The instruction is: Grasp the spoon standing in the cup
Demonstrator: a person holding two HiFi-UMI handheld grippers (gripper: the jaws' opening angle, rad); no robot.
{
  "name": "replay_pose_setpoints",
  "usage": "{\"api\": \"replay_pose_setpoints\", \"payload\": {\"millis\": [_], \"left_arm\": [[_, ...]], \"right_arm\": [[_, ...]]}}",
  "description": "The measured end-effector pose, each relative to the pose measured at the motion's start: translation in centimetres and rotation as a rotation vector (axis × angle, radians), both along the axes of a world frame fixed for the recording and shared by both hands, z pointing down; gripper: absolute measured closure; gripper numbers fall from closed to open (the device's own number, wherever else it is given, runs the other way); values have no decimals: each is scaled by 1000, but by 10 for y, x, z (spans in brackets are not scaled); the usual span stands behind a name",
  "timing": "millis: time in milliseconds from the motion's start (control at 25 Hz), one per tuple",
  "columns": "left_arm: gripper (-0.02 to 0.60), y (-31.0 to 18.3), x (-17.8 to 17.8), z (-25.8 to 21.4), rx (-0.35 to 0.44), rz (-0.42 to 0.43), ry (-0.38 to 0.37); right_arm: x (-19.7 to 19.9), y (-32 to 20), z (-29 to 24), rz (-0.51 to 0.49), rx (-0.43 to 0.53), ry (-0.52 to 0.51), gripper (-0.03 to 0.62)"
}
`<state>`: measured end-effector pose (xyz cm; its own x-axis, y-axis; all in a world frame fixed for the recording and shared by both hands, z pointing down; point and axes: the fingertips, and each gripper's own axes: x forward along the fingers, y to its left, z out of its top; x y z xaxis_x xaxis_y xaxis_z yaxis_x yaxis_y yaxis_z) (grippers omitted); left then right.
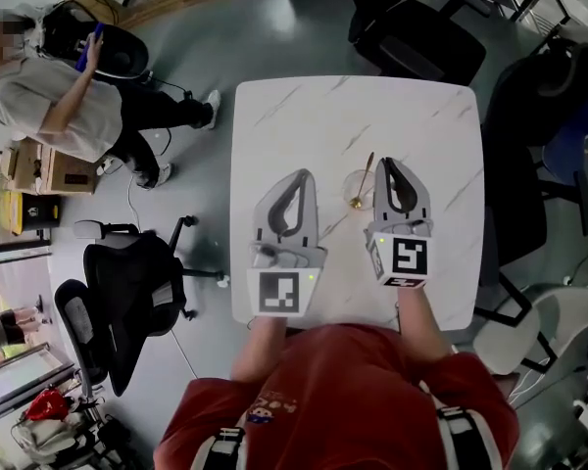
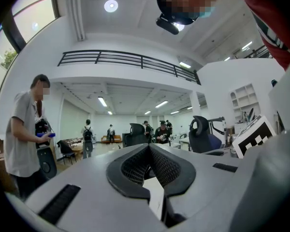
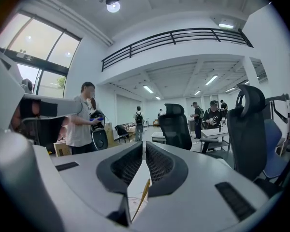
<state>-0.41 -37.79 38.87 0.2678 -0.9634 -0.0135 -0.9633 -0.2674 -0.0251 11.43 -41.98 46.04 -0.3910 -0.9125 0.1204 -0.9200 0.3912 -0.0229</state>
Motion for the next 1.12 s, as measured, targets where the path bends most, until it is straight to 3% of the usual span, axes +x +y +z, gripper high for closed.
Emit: {"api": "replay_pose_setpoints", "payload": {"millis": [800,920,1120], "left_arm": [[572,-19,0,31,-64,7,-4],[572,-21,1,33,-64,8,4],[572,-24,3,37,-76,12,5]], "right_arm": [[-8,-22,60,-20,-137,40,577],[-9,-23,68,-28,-162,50,522],[-10,-25,82,-34,-209,71,497]]}}
